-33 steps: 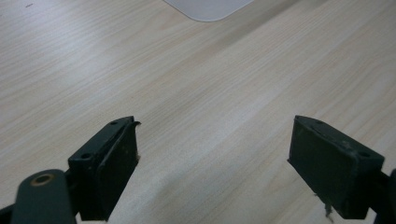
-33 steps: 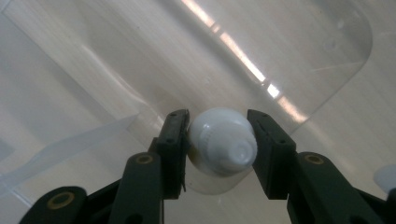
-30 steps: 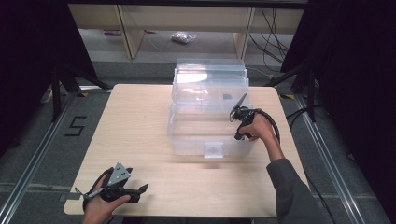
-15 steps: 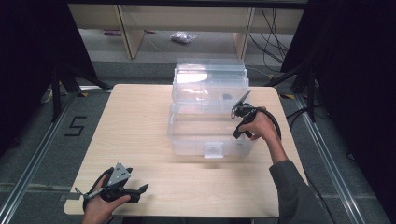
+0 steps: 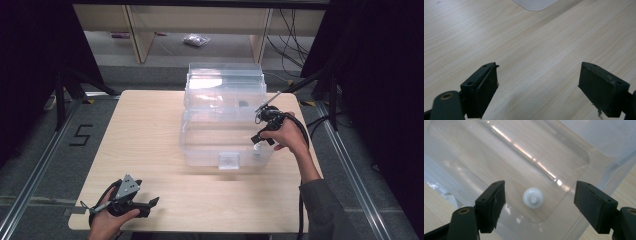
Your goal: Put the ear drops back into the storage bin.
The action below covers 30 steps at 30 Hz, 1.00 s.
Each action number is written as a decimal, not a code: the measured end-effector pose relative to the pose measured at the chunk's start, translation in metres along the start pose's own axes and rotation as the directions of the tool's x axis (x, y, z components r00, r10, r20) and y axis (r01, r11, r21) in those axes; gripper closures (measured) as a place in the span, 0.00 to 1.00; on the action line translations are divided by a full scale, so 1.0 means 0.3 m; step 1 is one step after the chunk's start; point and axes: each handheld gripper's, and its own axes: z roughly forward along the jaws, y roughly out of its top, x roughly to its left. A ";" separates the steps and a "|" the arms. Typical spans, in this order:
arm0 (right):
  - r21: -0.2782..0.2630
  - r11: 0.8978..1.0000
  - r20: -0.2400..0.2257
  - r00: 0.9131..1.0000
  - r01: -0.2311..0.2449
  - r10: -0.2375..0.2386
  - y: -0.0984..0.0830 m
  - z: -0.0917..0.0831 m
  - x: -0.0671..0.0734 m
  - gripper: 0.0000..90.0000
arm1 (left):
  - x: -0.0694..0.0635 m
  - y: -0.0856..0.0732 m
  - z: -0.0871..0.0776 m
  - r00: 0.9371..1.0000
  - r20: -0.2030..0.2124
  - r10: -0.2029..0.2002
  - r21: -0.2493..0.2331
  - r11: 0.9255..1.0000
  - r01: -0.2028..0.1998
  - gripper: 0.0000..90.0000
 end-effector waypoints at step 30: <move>-0.103 0.995 -0.012 1.000 0.012 -0.013 -0.060 -0.045 0.053 0.26 | 0.004 0.002 -0.006 1.000 0.024 -0.011 0.003 1.000 0.011 0.17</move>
